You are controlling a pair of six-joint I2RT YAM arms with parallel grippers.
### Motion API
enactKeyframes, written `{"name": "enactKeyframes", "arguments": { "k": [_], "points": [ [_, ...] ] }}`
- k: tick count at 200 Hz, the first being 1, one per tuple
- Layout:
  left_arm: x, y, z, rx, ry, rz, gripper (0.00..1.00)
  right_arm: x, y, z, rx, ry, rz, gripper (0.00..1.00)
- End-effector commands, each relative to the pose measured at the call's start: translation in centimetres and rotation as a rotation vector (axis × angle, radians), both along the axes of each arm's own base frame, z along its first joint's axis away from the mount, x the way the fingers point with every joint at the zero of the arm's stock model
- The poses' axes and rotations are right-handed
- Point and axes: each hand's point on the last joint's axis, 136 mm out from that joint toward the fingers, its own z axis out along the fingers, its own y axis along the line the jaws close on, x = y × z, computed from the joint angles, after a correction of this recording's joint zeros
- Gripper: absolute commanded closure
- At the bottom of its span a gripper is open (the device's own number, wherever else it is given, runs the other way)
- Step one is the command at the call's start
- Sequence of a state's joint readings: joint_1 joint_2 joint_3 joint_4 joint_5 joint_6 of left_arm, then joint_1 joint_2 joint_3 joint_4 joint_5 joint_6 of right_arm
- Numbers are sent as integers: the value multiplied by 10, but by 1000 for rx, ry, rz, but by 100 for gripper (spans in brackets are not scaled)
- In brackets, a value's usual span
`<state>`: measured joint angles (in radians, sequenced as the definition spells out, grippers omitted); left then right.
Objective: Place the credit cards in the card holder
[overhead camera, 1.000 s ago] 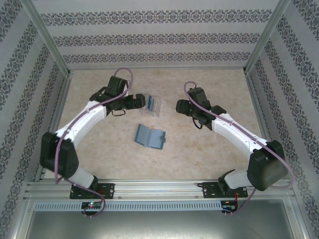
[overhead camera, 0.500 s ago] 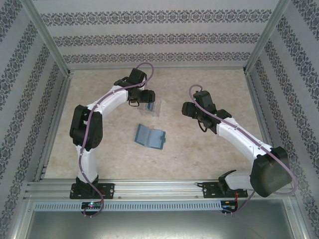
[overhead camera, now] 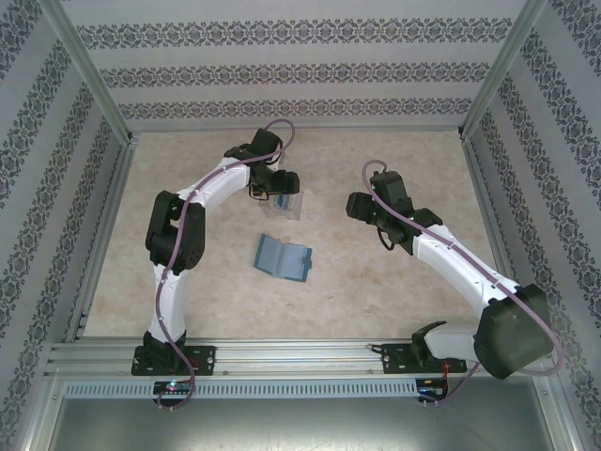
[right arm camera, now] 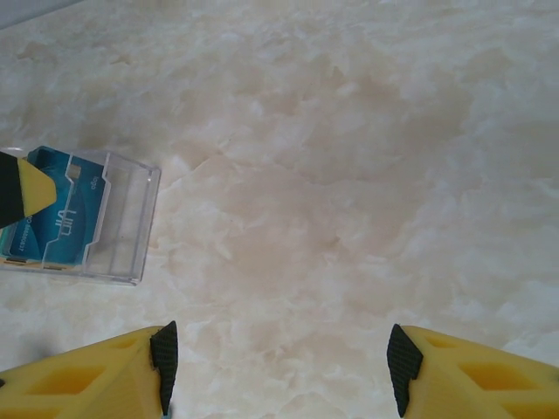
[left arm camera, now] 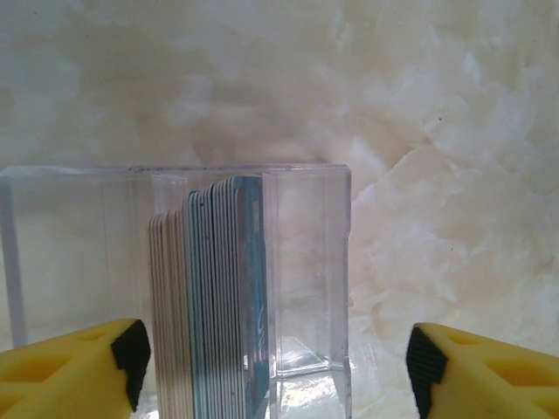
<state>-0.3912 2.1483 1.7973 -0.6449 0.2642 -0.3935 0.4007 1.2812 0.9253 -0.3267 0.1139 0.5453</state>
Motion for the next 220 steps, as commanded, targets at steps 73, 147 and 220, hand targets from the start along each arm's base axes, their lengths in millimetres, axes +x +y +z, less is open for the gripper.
{"name": "enactKeyframes", "arguments": {
  "k": [73, 147, 220],
  "points": [
    [-13, -10, 10, -75, 40, 1, 37, -4, 2, -1, 21, 21, 15, 33],
    [-16, -13, 20, -100, 18, -4, 48, -3, 6, -5, 38, 42, 21, 33],
    [-17, -15, 23, -107, 15, -20, 67, -6, 4, -9, 30, 54, 24, 33]
  ]
}}
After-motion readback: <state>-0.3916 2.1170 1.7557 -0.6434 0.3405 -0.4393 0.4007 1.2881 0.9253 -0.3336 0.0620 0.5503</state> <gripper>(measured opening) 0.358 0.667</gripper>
